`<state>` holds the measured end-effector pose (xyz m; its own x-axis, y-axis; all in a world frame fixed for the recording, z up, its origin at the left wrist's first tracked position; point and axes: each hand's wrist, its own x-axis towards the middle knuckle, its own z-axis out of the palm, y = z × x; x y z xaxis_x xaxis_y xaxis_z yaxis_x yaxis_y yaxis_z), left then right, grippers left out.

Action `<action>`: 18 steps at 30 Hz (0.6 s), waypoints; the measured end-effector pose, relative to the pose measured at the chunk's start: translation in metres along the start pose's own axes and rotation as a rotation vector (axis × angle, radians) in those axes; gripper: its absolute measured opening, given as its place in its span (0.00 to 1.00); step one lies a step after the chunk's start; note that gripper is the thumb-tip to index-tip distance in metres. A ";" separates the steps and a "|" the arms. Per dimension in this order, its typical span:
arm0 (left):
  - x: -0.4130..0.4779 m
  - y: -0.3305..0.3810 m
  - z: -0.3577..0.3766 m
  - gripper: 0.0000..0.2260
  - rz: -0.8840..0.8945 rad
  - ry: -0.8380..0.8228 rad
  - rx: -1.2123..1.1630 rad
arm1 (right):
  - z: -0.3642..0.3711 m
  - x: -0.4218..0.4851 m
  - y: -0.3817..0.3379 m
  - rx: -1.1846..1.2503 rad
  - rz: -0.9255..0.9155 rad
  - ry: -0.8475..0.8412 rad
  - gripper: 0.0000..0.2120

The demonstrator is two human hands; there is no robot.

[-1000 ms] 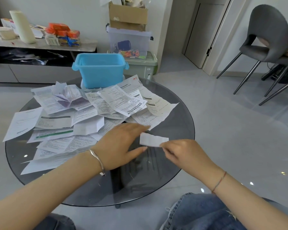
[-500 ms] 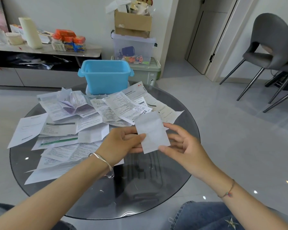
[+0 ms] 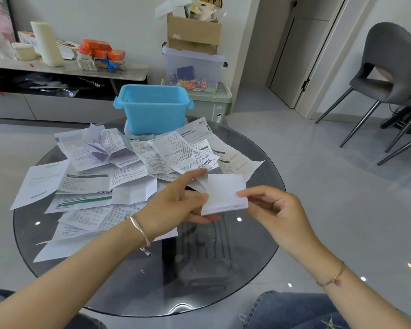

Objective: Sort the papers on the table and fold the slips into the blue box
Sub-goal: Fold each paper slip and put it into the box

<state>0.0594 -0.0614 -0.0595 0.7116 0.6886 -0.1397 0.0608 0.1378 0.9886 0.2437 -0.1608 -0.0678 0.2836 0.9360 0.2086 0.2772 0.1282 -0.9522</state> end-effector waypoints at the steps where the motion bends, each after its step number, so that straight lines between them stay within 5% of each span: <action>1: -0.001 0.002 0.001 0.23 0.027 -0.022 -0.031 | 0.000 0.001 -0.001 0.038 0.000 0.034 0.05; 3: -0.003 0.003 0.002 0.25 0.084 -0.054 -0.053 | 0.000 0.001 -0.003 0.079 0.005 0.082 0.08; 7: -0.002 0.002 0.009 0.11 0.151 0.070 -0.018 | 0.005 0.002 -0.006 0.137 0.027 0.106 0.08; 14: 0.005 -0.004 0.011 0.09 0.189 0.246 -0.039 | 0.011 0.004 -0.007 0.194 0.108 0.113 0.06; 18: 0.004 -0.004 0.011 0.22 0.224 0.220 -0.004 | 0.013 0.005 -0.008 0.206 0.137 0.112 0.07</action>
<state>0.0692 -0.0668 -0.0631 0.5384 0.8396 0.0718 -0.0833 -0.0318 0.9960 0.2310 -0.1530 -0.0623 0.4089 0.9084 0.0869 0.0398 0.0774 -0.9962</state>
